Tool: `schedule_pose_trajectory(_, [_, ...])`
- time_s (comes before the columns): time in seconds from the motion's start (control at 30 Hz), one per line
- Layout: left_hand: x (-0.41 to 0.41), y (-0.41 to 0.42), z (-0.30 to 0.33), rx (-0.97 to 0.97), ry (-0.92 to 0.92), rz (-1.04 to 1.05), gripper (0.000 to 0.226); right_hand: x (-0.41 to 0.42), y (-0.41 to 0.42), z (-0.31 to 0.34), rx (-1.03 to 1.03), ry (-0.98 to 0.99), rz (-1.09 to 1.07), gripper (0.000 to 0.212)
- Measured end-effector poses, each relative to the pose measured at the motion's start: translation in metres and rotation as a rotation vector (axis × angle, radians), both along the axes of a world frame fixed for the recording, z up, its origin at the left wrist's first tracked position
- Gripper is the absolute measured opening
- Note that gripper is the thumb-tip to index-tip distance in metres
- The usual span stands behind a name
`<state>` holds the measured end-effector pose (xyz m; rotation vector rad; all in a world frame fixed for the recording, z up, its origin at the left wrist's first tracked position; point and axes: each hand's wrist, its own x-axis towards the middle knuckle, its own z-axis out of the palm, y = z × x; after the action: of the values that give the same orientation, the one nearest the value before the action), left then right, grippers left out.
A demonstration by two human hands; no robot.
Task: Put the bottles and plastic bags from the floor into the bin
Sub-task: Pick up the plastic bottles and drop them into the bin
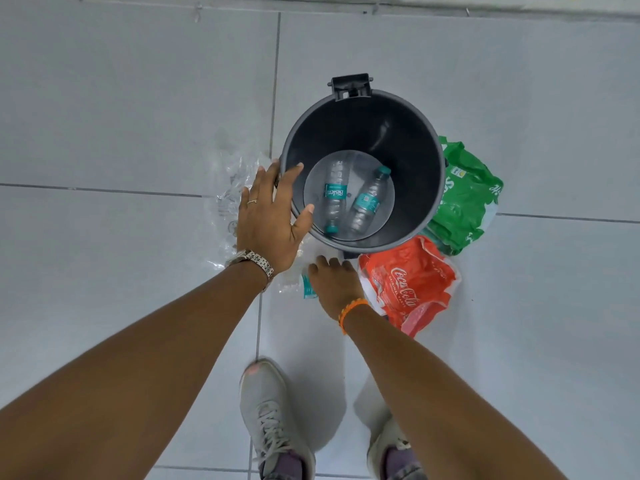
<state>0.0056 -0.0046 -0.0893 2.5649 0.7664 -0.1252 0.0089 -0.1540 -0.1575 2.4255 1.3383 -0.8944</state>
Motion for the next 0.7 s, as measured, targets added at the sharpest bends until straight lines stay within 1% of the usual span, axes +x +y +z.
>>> schedule_pose_trajectory(0.07, [0.0,0.002,0.0,0.007,0.009,-0.015,0.067,-0.009,-0.016,0.021,0.136,0.06,-0.083,0.054])
schedule_pose_trajectory(0.17, [-0.001,0.004,0.0,0.014,0.017,-0.026,0.064,-0.022,-0.043,0.083,0.389,0.126,-0.339,0.054])
schedule_pose_trajectory(0.27, [0.0,0.002,0.001,0.008,0.015,-0.025,0.061,-0.009,-0.074,0.147,0.669,0.033,-0.53,0.048])
schedule_pose_trajectory(0.4, [0.0,0.0,0.004,-0.03,-0.018,-0.017,0.062,0.05,-0.078,0.203,0.874,-0.124,-0.68,0.041])
schedule_pose_trajectory(0.47, [-0.001,0.0,0.005,-0.034,-0.03,-0.006,0.063,0.084,-0.056,0.208,0.965,-0.169,-0.758,0.04])
schedule_pose_trajectory(0.5, [-0.001,0.0,0.004,-0.038,-0.037,0.0,0.063,0.098,-0.042,0.204,0.956,-0.185,-0.773,0.042])
schedule_pose_trajectory(0.57, [0.0,-0.002,0.004,-0.051,-0.05,0.005,0.063,0.118,-0.022,0.189,0.842,-0.185,-0.809,0.052])
schedule_pose_trajectory(0.6, [0.001,-0.001,0.004,-0.055,-0.053,0.002,0.063,0.121,-0.02,0.179,0.817,-0.172,-0.849,0.053])
schedule_pose_trajectory(0.67, [0.001,-0.001,0.005,-0.058,-0.055,-0.001,0.063,0.117,-0.03,0.16,0.876,-0.163,-0.976,0.041])
schedule_pose_trajectory(0.7, [0.0,0.0,0.006,-0.058,-0.054,-0.001,0.063,0.11,-0.041,0.149,0.929,-0.165,-1.08,0.033])
